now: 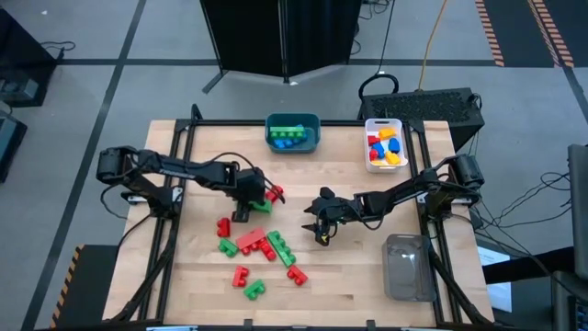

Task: Sort blocks by size
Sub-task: Put the four stud green game piece into the blue bin

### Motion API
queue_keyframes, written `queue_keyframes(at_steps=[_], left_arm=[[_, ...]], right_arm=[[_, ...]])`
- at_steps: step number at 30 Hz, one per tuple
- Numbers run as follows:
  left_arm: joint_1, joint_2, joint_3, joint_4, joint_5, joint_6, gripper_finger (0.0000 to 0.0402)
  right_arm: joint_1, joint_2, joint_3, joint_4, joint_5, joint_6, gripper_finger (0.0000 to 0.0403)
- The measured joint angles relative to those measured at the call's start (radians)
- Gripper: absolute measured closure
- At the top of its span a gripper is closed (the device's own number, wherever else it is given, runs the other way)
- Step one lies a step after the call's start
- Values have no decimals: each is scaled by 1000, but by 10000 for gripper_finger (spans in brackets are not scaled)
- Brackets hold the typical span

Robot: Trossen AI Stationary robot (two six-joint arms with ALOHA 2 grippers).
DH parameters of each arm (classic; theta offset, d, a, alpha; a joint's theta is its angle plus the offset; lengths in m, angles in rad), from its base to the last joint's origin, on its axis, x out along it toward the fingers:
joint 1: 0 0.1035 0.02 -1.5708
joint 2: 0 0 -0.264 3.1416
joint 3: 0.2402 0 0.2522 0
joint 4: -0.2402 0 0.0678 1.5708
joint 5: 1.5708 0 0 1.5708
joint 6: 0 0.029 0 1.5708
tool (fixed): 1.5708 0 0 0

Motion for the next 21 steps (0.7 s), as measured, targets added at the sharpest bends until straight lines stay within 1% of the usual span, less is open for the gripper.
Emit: queue_keyframes(at_steps=[4,9,15,18,21], left_arm=[[19,0,58,-23,-20,23,240],[75,-1,133,-24,-22,31,240],[192,-1,250,11,-21,42,240],[250,3,309,29,-9,108,240],[302,32,382,41,-2,148,240]], right_arm=[[0,0,0,-1,0,4,156],[4,0,0,-5,0,4,156],[5,0,0,-8,-4,7,156],[5,0,0,-9,-4,7,156],[8,0,0,-9,-5,7,156]])
